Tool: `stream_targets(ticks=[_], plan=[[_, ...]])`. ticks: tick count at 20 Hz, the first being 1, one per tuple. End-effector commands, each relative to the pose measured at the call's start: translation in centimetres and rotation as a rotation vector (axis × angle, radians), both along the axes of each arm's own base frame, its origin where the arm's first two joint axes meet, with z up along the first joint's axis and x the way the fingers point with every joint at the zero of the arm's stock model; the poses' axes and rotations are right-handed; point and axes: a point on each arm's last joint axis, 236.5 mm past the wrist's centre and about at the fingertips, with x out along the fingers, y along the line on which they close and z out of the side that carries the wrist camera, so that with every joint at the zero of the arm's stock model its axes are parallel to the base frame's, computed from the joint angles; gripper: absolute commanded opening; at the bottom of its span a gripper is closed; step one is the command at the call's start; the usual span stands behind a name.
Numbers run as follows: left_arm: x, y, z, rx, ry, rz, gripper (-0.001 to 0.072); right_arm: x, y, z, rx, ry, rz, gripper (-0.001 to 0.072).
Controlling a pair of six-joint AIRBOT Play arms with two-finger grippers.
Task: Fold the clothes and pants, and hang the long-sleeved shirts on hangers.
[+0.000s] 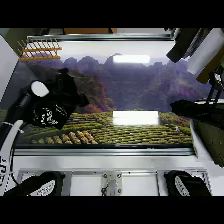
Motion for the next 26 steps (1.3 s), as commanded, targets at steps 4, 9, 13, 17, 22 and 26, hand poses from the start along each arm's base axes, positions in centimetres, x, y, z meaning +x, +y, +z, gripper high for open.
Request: stream_targets(ticks=[4, 9, 13, 17, 22, 26], plan=[[1.1, 14.7, -4.0, 0.345, -0.026, 0.166, 0.0693, 0.0, 0.0, 0.0, 0.001, 0.001, 0.001, 0.0018], [-0.1, 14.6, -11.4, 0.385, 0.079, 0.117, 0.0693, 0.0, 0.0, 0.0, 0.001, 0.002, 0.001, 0.0017], [0.4, 12.6, -13.6, 0.384, 0.158, 0.056, 0.0142, 0.0, 0.0, 0.0, 0.001, 0.001, 0.0, 0.0017], [4.8, 7.2, -6.6, 0.38, -0.024, -0.067, 0.0006, 0.0, 0.0, 0.0, 0.001, 0.001, 0.0, 0.0017], [0.9, -9.0, 3.1, 0.37, -0.357, -0.546, 0.0006, 0.0, 0.0, 0.0, 0.001, 0.001, 0.0, 0.0018], [-8.4, -16.9, 1.9, 0.338, -0.386, -0.836, 0.0007, 0.0, 0.1, 0.0, 0.004, 0.001, 0.001, 0.0018]])
